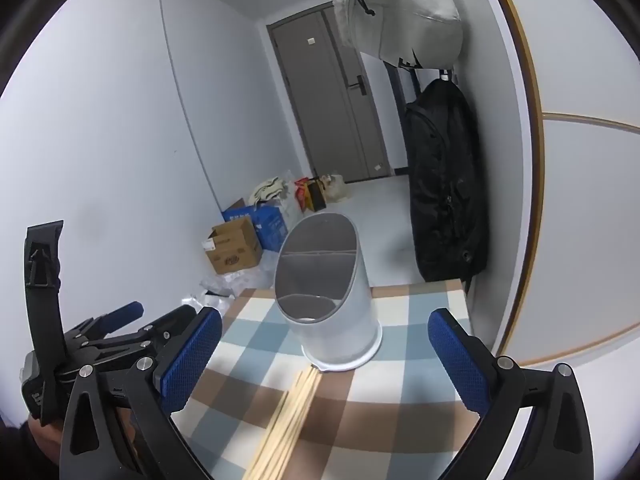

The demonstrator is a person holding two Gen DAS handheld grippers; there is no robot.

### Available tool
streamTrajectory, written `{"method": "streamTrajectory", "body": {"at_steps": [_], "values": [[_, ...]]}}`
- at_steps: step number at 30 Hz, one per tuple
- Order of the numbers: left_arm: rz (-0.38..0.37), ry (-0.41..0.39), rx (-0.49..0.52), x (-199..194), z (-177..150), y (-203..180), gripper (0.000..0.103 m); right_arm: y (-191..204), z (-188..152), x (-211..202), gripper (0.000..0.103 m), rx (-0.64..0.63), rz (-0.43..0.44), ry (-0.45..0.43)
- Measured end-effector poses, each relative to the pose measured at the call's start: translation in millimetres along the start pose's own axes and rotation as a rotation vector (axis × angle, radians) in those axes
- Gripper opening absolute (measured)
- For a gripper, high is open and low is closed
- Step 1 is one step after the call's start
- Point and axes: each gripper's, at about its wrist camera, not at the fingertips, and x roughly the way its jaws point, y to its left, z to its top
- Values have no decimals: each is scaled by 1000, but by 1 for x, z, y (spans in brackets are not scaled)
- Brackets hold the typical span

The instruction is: Organize utensils

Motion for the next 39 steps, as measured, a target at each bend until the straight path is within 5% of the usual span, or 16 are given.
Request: {"method": "streamTrajectory", "body": {"at_steps": [39], "values": [[-46, 15, -15, 0, 0, 2, 102, 2, 0, 3, 103, 0, 0, 7]]}}
